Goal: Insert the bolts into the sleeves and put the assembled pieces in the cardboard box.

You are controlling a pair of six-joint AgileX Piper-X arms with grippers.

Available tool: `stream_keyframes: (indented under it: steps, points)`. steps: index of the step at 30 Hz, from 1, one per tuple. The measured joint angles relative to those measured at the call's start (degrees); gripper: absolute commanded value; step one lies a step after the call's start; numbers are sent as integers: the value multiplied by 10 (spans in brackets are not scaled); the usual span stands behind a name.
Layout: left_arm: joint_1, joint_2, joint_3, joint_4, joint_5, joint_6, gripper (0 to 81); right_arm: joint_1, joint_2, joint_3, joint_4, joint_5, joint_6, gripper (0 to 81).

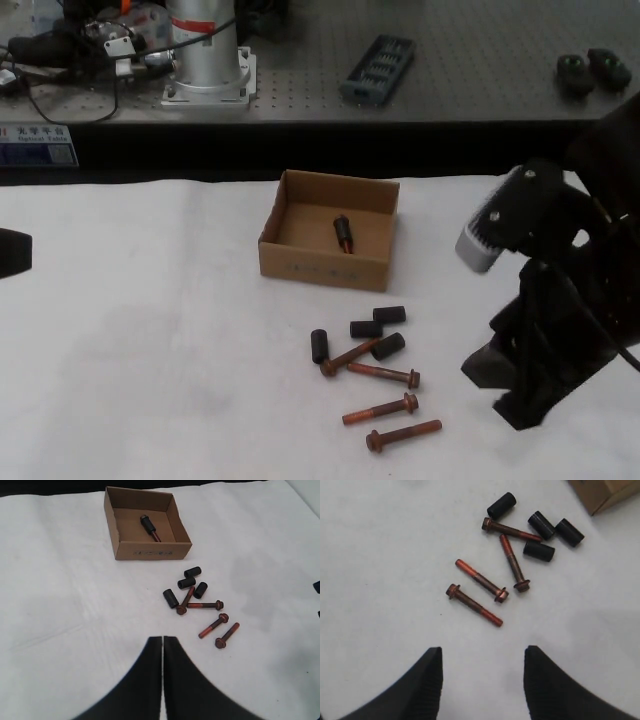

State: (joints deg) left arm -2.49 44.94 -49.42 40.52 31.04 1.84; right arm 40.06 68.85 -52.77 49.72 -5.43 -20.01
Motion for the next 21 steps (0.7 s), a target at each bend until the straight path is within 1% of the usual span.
stream_keyframes:
  steps: [2,3,5,12,18,21]
  points:
    - [0,0,0,0,0,1,6,0,17,0,-12,7,-60,373]
    - [0,0,0,0,0,3,6,0,29,0,-29,8,-106,373]
    - [0,0,0,0,0,18,6,0,43,0,-50,8,-140,373]
    - [0,0,0,0,0,58,6,0,151,0,-104,3,-207,373]
    - [0,0,0,0,-4,83,6,0,207,0,-105,4,-273,373]
    - [0,0,0,0,-4,84,6,0,221,0,-109,5,-285,373]
